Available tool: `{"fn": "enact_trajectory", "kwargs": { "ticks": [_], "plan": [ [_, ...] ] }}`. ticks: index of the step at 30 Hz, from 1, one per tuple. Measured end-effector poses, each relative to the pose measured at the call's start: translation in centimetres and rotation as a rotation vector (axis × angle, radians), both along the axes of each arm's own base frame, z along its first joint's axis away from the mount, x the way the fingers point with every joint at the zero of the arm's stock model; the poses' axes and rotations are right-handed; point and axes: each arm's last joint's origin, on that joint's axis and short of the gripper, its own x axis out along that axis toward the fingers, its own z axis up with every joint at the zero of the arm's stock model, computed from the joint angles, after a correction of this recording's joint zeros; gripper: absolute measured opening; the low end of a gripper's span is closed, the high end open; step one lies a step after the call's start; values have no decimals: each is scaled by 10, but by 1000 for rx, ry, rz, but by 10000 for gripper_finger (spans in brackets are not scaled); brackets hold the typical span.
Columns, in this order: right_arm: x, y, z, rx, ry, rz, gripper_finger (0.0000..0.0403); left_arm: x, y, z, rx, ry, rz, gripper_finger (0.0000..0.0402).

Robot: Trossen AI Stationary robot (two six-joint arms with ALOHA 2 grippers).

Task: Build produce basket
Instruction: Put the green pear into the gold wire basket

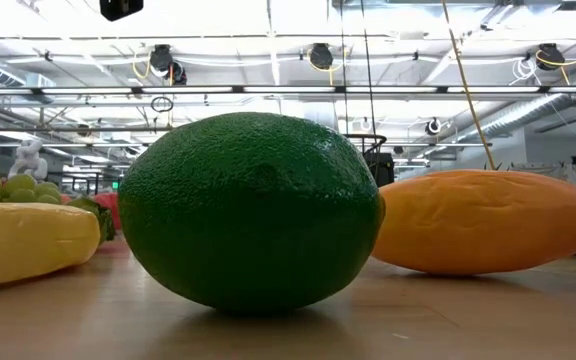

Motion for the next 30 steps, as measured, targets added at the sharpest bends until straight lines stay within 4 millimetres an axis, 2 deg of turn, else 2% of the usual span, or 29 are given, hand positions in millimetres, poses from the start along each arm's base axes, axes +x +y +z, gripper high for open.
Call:
{"fn": "enact_trajectory", "kwargs": {
  "ticks": [5,11,15,30],
  "plan": [
    [6,-21,21,-168,-178,-48,9,2,-1,3,-4,-38,-4,24],
    [7,-36,31,-322,-242,-68,9,4,-1,6,-17,-77,-1,24],
    [8,-42,33,-328,-271,-7,9,5,-1,7,-22,-92,0,24],
    [8,-47,32,-354,-255,-14,9,5,-1,7,-17,-91,-3,24]
  ]
}}
